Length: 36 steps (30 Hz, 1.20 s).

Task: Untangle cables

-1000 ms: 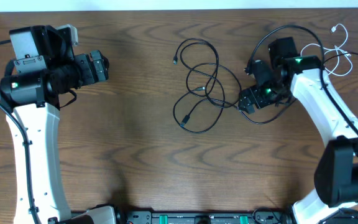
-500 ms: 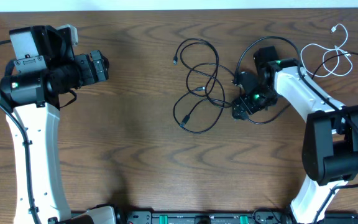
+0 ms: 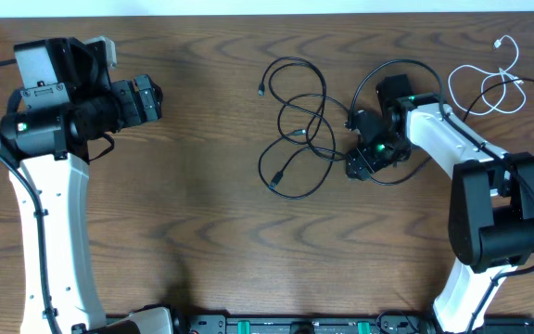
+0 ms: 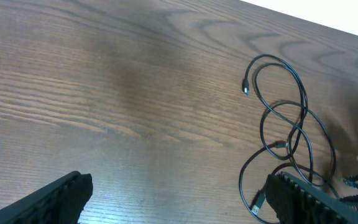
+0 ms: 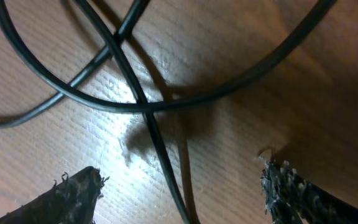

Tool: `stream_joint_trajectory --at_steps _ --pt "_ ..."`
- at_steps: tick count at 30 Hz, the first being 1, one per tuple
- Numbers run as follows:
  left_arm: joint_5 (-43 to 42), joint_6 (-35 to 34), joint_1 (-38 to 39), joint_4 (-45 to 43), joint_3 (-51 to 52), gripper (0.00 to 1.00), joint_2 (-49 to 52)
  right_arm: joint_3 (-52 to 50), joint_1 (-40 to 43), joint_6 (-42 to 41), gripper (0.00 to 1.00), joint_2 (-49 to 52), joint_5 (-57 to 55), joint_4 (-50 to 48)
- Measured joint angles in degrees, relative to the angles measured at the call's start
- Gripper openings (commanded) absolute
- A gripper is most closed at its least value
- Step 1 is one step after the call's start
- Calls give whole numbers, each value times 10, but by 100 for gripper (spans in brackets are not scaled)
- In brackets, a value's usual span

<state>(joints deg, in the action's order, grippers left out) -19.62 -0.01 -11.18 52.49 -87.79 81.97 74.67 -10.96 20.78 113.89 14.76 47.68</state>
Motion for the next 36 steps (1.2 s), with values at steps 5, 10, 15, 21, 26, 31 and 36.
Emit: stream_joint_trajectory --at_steps 5,10,15,21,26,31,36 --pt "0 0 0 0 0 94 0 -25 0 0 75 -13 0 -39" --pt "0 0 0 0 0 94 0 -40 0 4 69 -19 0 -62" --pt "0 0 0 0 0 94 0 -46 -1 6 65 -22 -3 -67" --pt "0 0 0 0 0 94 0 -47 -18 -24 61 -23 -44 -68" --pt "0 0 0 0 0 94 0 -47 -41 -60 44 -23 -97 -64" --pt "0 0 0 2 0 94 0 -48 -59 -87 1 -23 -132 -55" --pt "0 0 0 6 0 94 0 -49 -71 -117 1 -24 -140 -56"
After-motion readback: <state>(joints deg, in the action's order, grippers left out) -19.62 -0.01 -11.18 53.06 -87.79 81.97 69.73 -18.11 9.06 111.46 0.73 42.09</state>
